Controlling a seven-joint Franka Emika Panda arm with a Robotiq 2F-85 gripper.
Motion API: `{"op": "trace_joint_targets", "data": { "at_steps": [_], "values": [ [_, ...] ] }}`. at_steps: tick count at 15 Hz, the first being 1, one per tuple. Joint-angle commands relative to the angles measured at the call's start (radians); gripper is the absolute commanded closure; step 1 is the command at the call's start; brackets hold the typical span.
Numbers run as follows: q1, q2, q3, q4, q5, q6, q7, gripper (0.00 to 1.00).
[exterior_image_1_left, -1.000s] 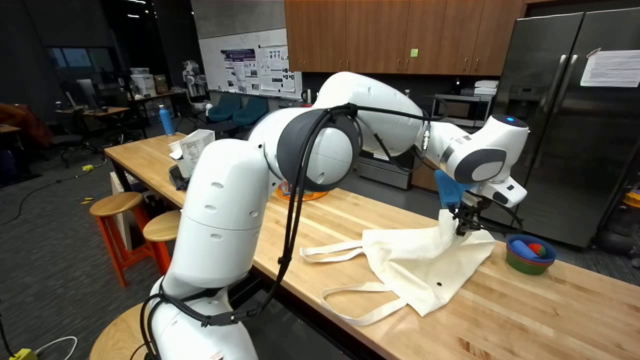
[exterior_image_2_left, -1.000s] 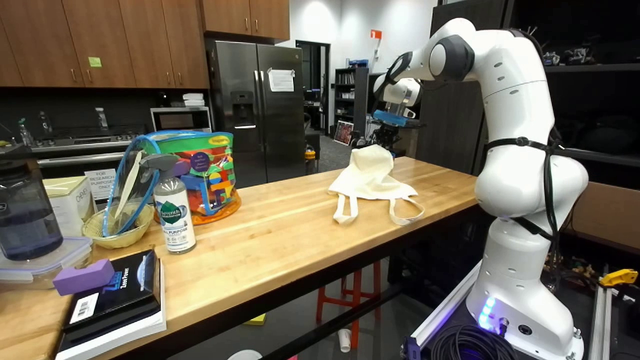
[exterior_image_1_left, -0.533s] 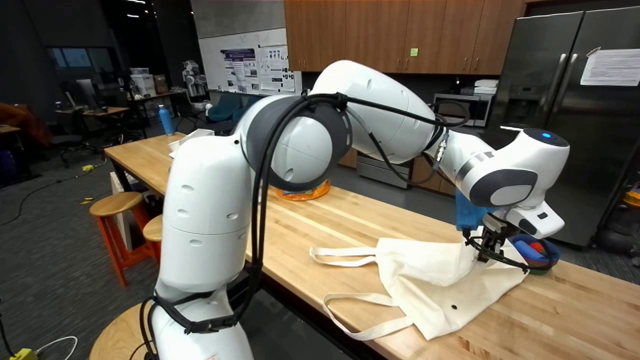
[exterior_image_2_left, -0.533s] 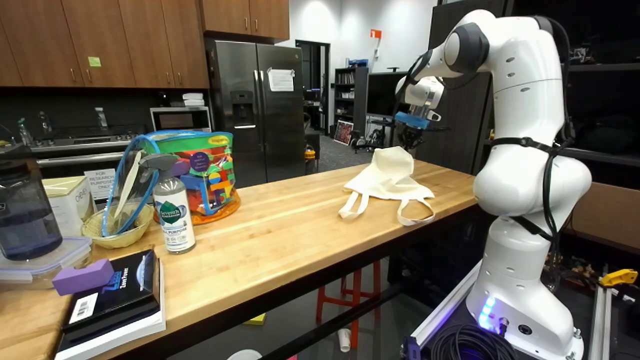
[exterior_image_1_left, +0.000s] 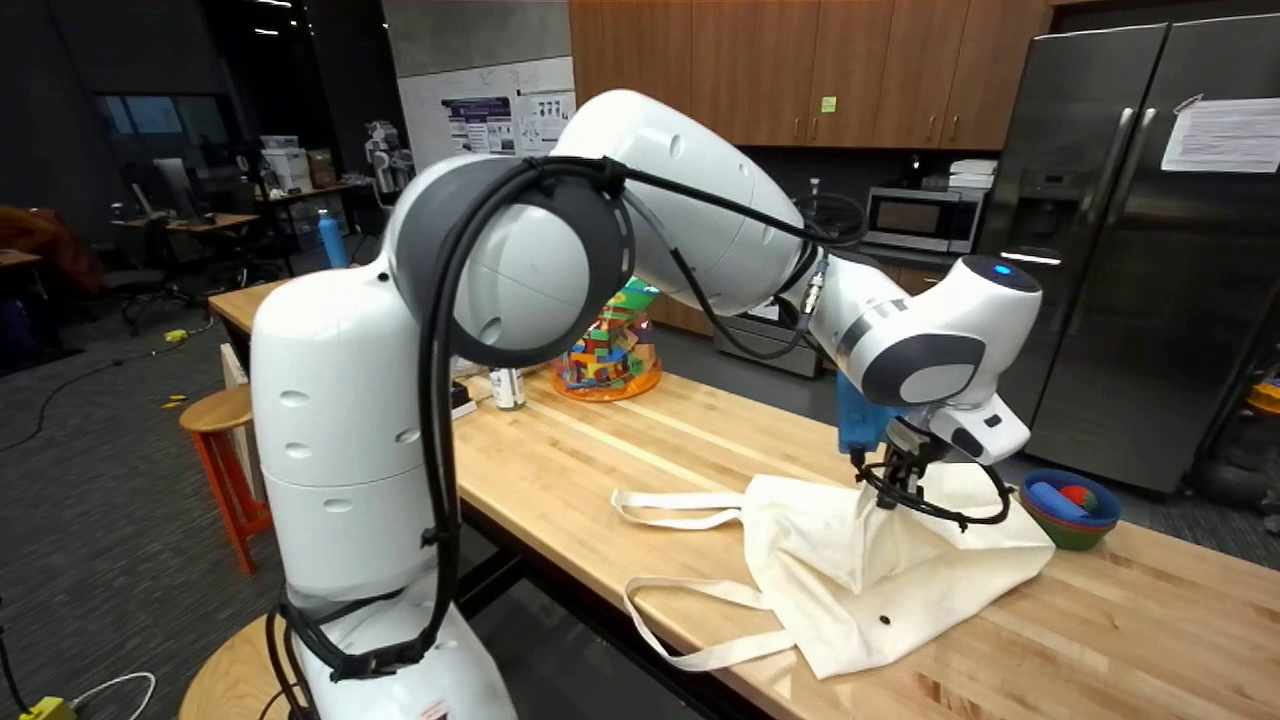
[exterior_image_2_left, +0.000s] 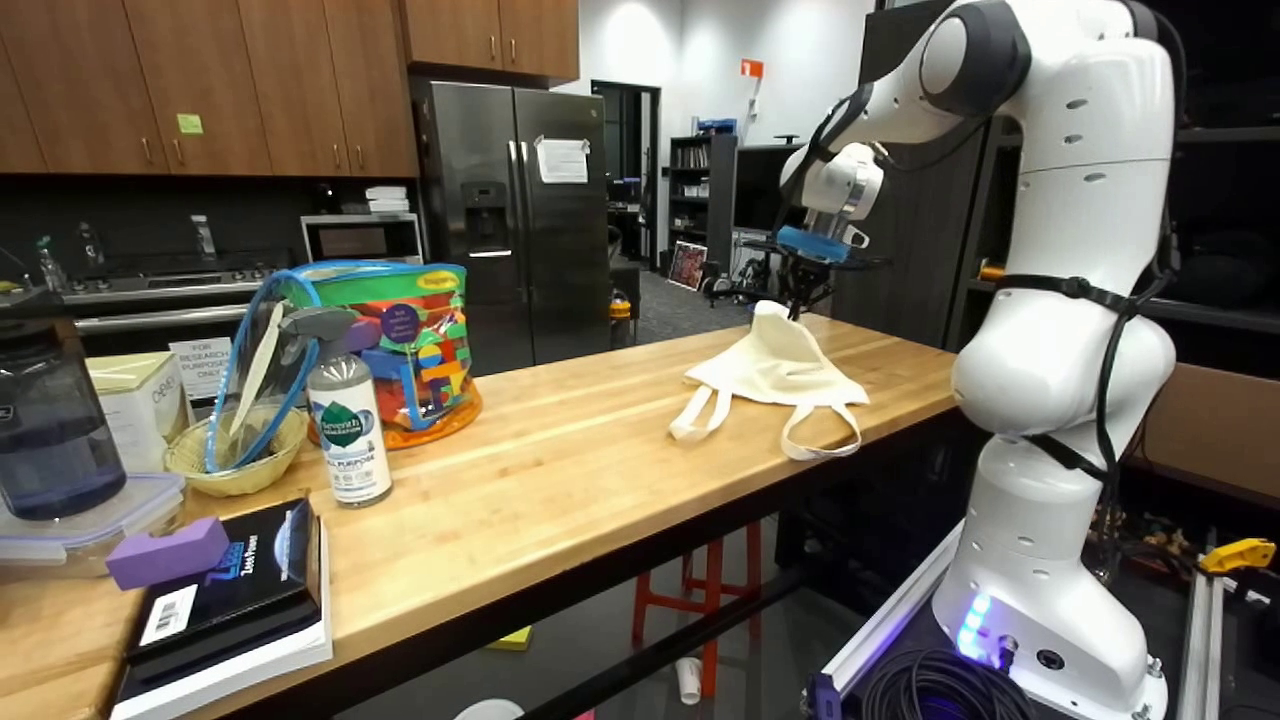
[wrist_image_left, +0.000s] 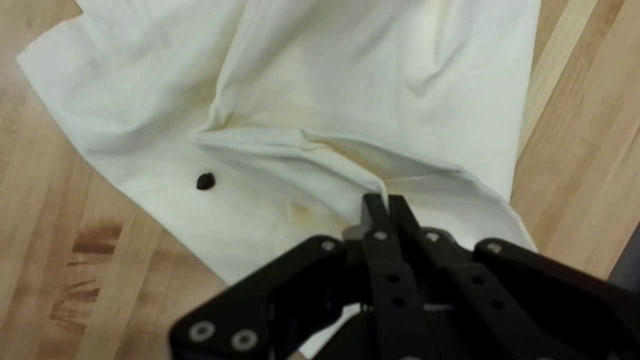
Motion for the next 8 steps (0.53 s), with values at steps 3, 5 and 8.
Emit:
{"op": "trace_joint_targets", "data": {
  "at_steps": [3, 5, 8],
  "values": [
    [0.075, -0.066, 0.075, -0.043, -0.026, 0.009, -0.029, 0.99],
    [0.104, -0.061, 0.108, -0.022, -0.025, 0.005, -0.042, 0.99],
    [0.148, -0.046, 0.157, 0.027, -0.024, -0.006, -0.062, 0.99]
  ]
}}
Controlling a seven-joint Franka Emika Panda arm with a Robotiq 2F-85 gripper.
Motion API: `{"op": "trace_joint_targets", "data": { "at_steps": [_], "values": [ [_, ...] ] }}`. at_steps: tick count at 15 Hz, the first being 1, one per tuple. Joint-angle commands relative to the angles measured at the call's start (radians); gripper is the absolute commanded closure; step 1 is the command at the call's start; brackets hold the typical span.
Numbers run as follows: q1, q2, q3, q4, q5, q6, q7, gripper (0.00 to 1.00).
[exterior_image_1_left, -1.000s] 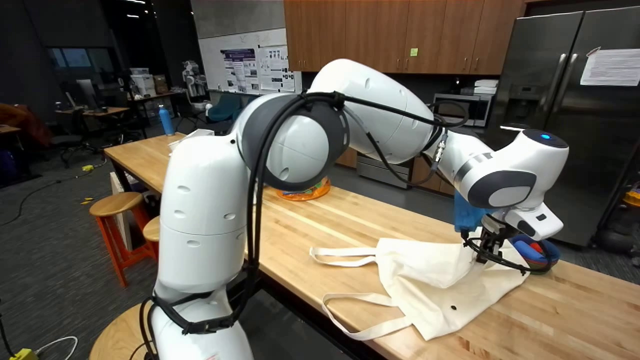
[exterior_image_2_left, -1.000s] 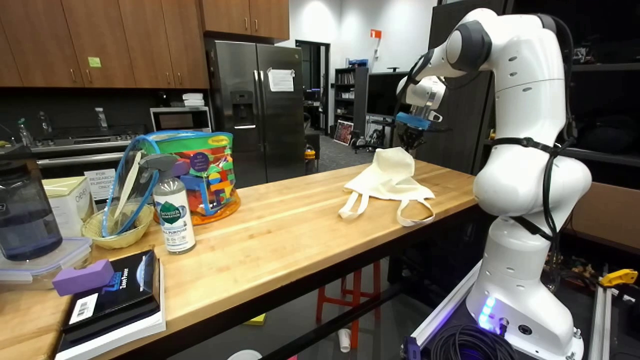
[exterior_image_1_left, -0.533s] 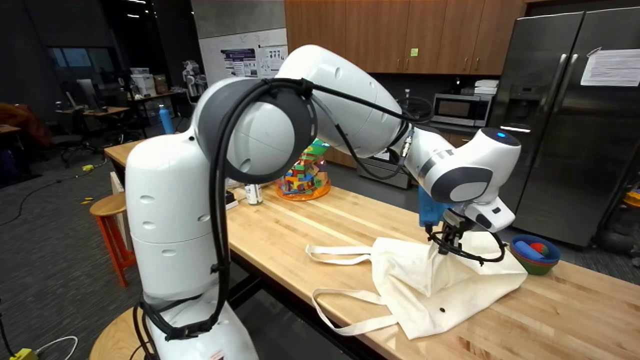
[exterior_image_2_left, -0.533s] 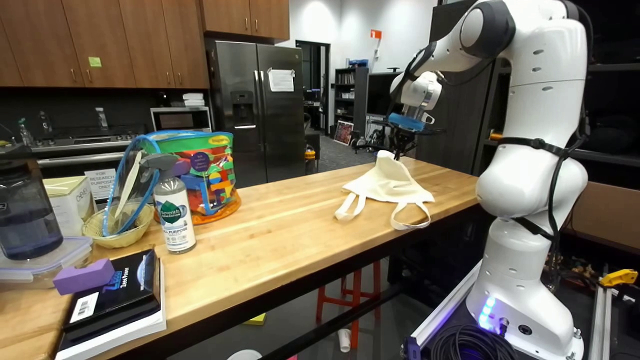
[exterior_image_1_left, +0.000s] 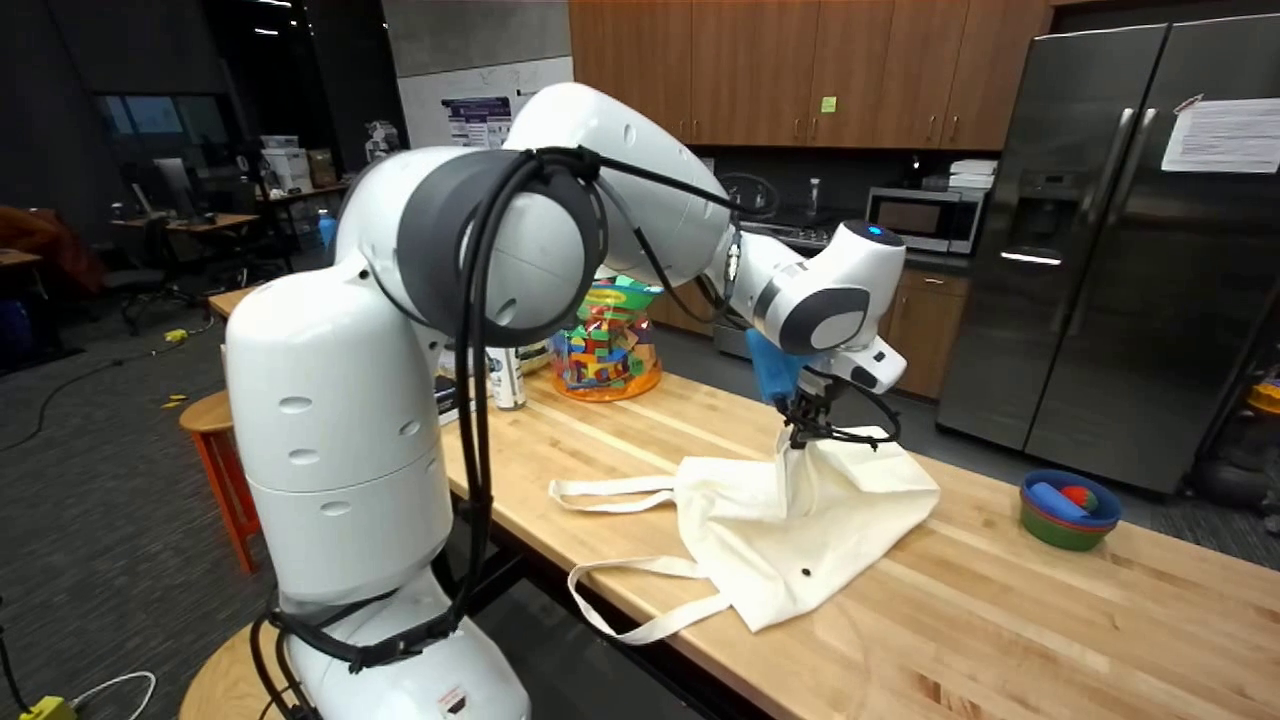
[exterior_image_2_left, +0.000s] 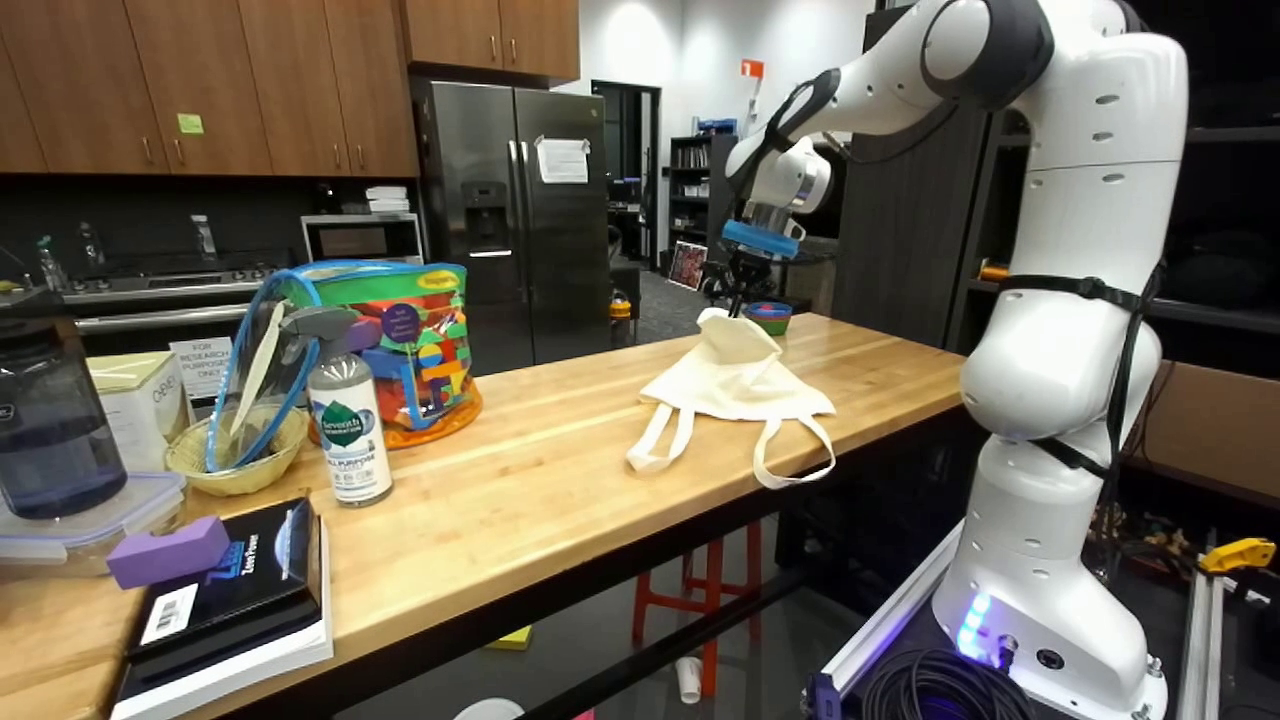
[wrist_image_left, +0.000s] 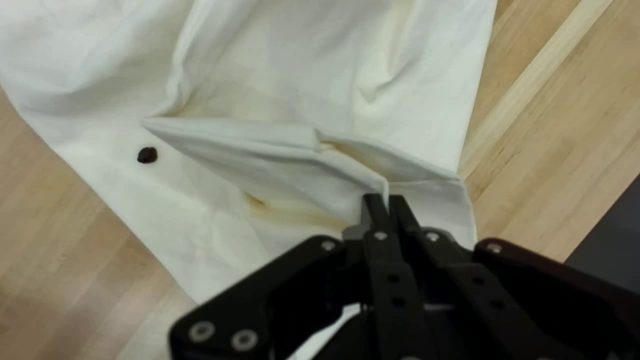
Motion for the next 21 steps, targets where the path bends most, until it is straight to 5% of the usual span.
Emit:
{"op": "trace_joint_targets", "data": {
  "at_steps": [1, 13, 21],
  "values": [
    [0.043, -0.002, 0.046, 0.049, -0.008, -0.01, -0.036, 0.99],
    [0.167, 0.114, 0.194, 0.237, 0.058, -0.076, -0.124, 0.99],
    [0.125, 0.262, 0.147, 0.45, 0.041, -0.123, -0.068, 0.99]
  ]
}}
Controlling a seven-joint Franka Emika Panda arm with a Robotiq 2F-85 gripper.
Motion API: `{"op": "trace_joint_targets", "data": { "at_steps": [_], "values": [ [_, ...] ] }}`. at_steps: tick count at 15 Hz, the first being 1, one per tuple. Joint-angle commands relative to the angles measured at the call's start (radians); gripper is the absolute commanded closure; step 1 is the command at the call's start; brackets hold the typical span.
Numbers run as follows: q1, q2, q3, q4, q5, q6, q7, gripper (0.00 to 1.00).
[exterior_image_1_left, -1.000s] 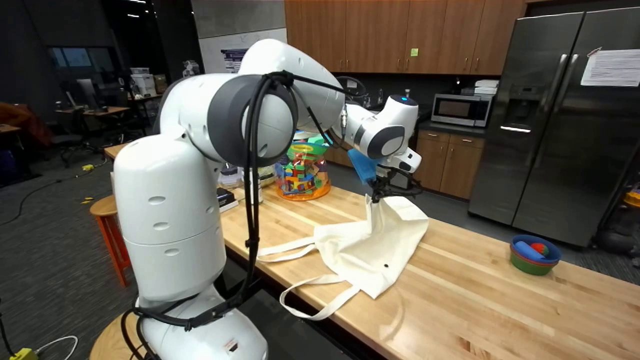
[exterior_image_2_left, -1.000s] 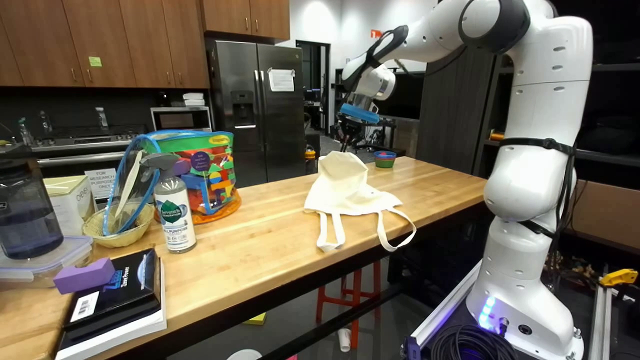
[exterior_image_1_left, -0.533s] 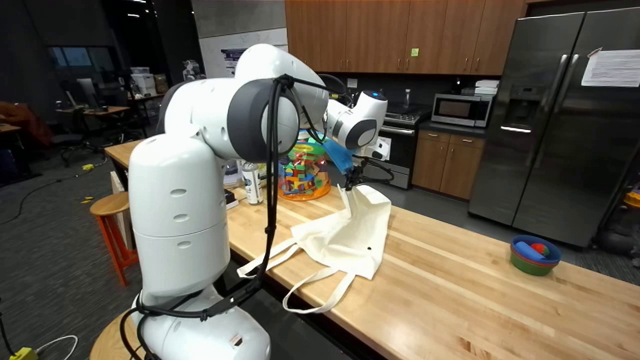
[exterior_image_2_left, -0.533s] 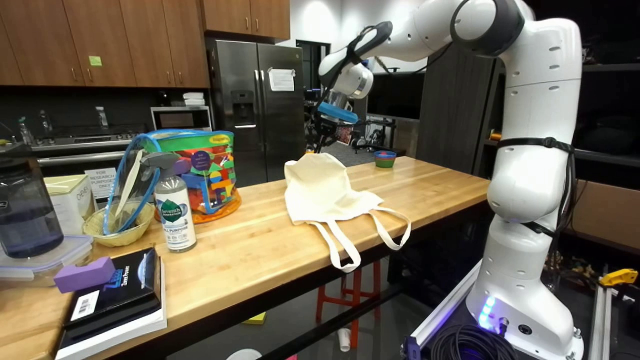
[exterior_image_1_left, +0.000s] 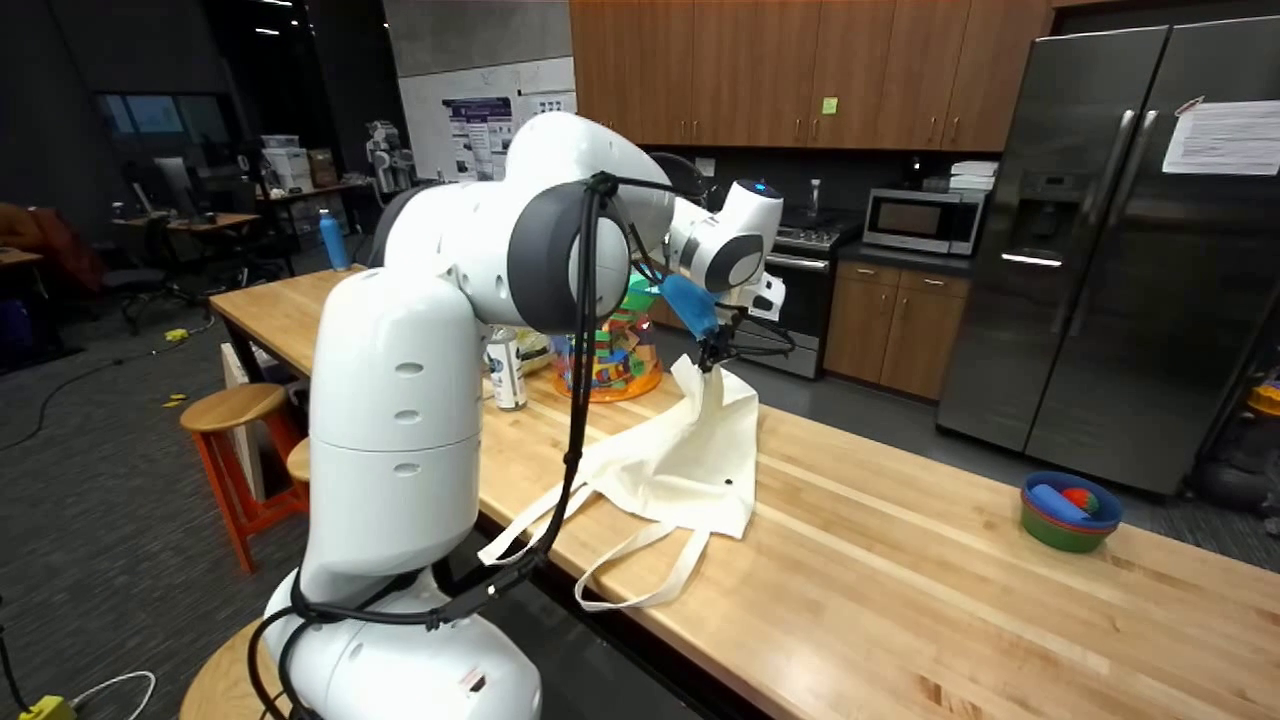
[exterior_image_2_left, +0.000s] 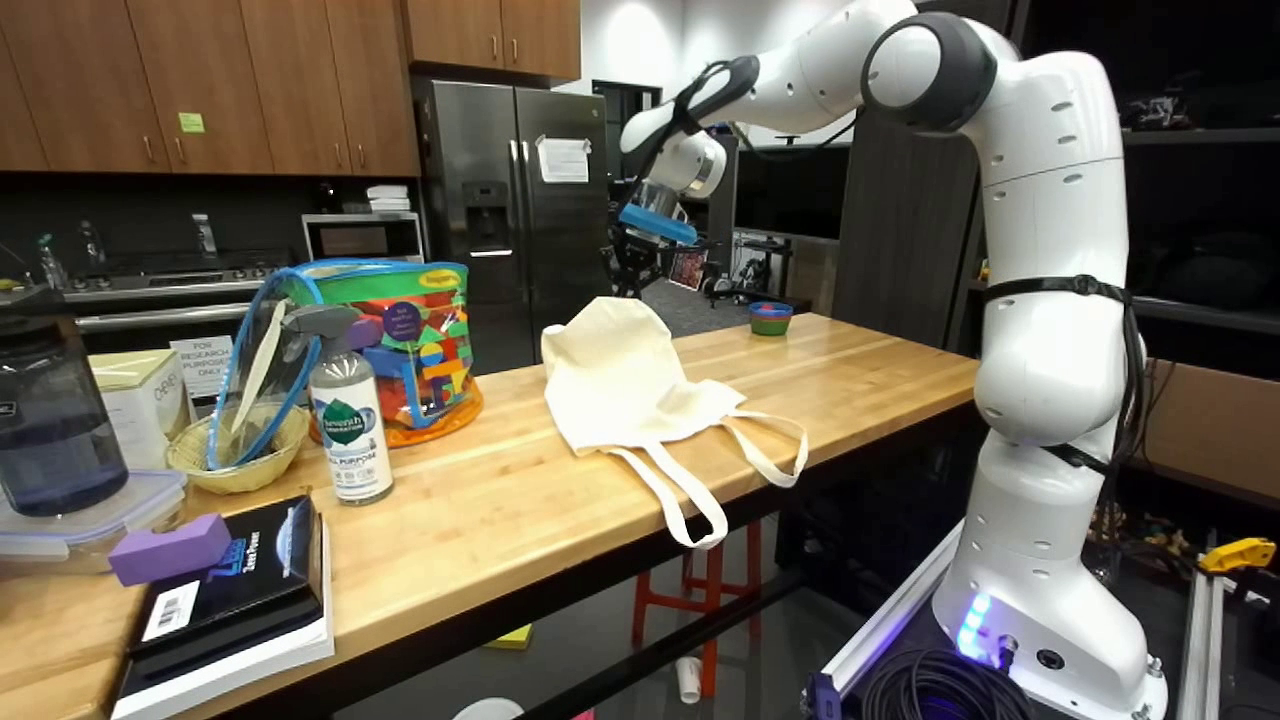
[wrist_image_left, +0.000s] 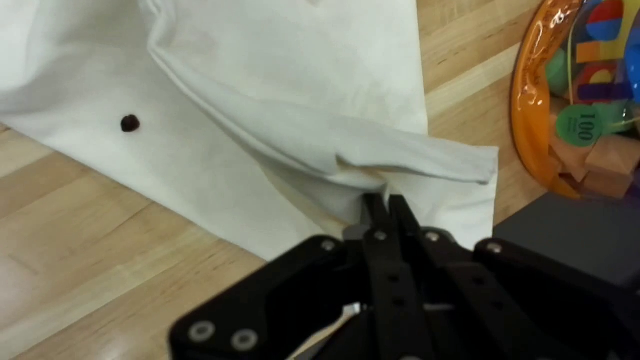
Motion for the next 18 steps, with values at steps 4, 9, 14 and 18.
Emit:
{"op": "trace_joint_targets", "data": {
  "at_steps": [4, 9, 14, 18],
  "values": [
    [-0.07, 0.127, -0.063, 0.206, 0.002, -0.068, 0.053, 0.99],
    [-0.118, 0.149, -0.089, 0.247, 0.009, -0.064, 0.071, 0.99],
    [-0.173, 0.111, -0.13, 0.193, 0.019, -0.037, 0.08, 0.99],
    [-0.214, 0.052, -0.168, 0.102, 0.019, -0.001, 0.072, 0.99]
  ]
}}
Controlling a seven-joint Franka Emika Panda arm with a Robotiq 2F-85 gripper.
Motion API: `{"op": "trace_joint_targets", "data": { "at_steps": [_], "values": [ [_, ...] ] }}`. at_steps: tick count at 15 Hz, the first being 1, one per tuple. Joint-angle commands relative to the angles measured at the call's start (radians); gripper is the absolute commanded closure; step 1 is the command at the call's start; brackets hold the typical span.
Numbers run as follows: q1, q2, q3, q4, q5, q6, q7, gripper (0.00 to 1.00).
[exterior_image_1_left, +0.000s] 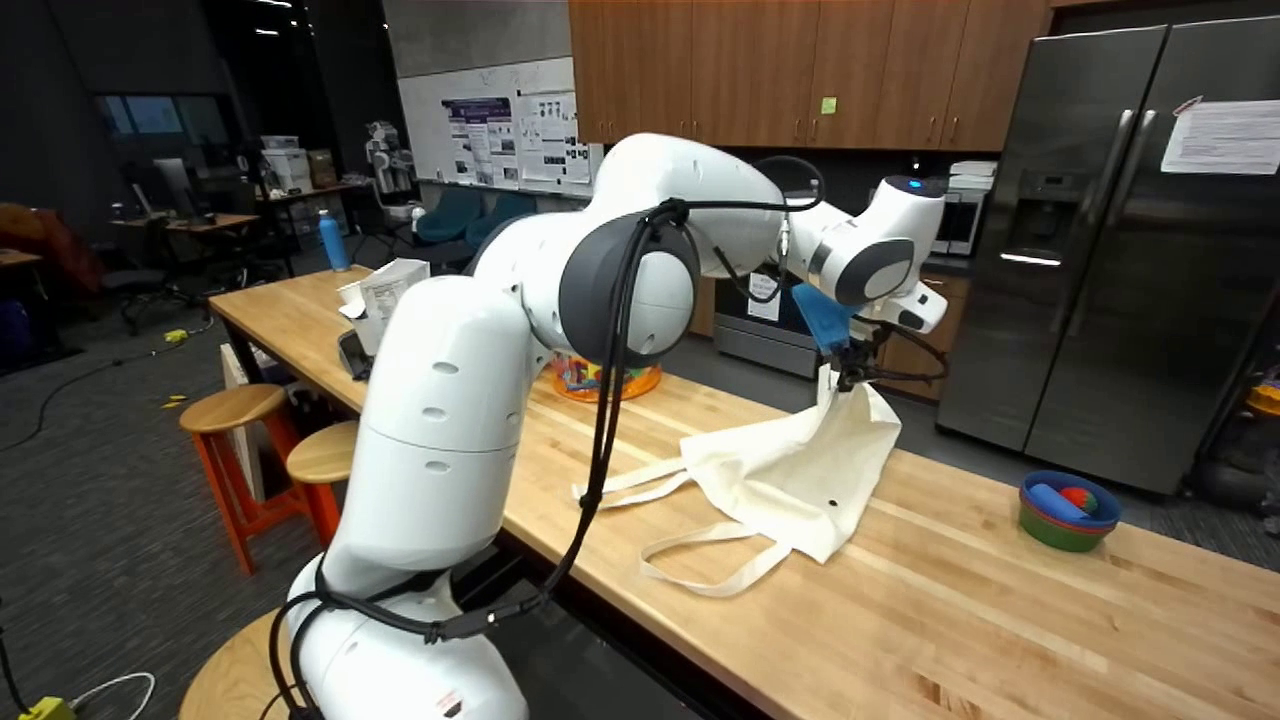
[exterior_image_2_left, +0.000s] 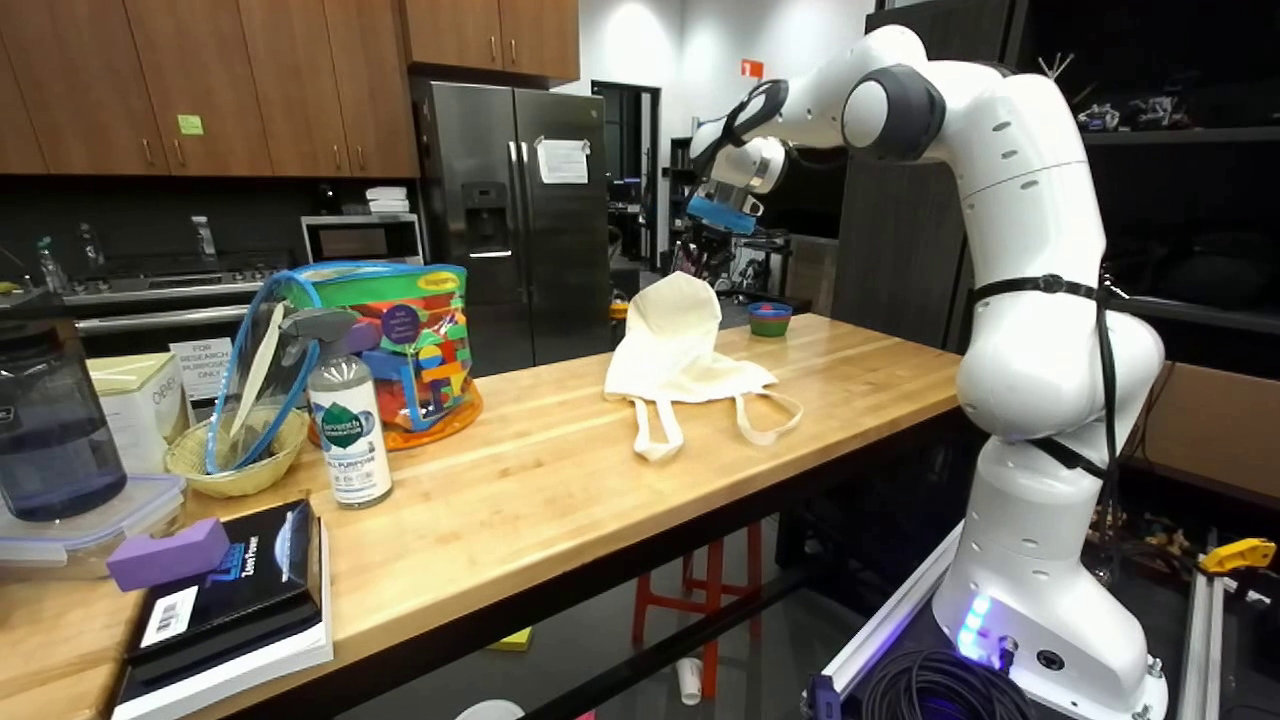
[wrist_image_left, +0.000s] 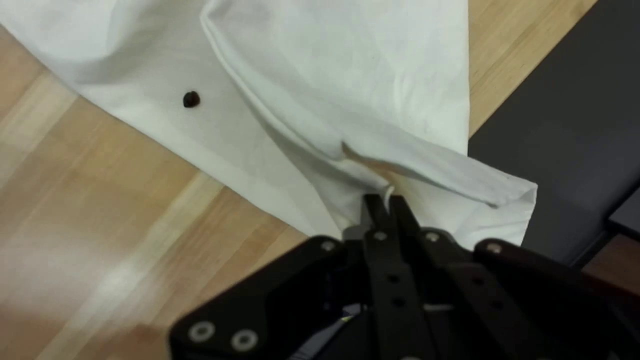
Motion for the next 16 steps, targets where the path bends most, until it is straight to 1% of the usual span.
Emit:
{"op": "trace_joint_targets", "data": {
  "at_steps": [1, 4, 11, 16],
  "values": [
    [-0.026, -0.1, -0.028, -0.129, 0.015, 0.042, -0.001, 0.99],
    [-0.038, -0.184, -0.04, -0.23, 0.021, 0.053, -0.028, 0.99],
    [-0.023, -0.404, -0.048, -0.494, 0.017, 0.073, -0.075, 0.99],
    [-0.03, -0.504, -0.061, -0.671, 0.039, 0.11, -0.078, 0.99]
  ]
}}
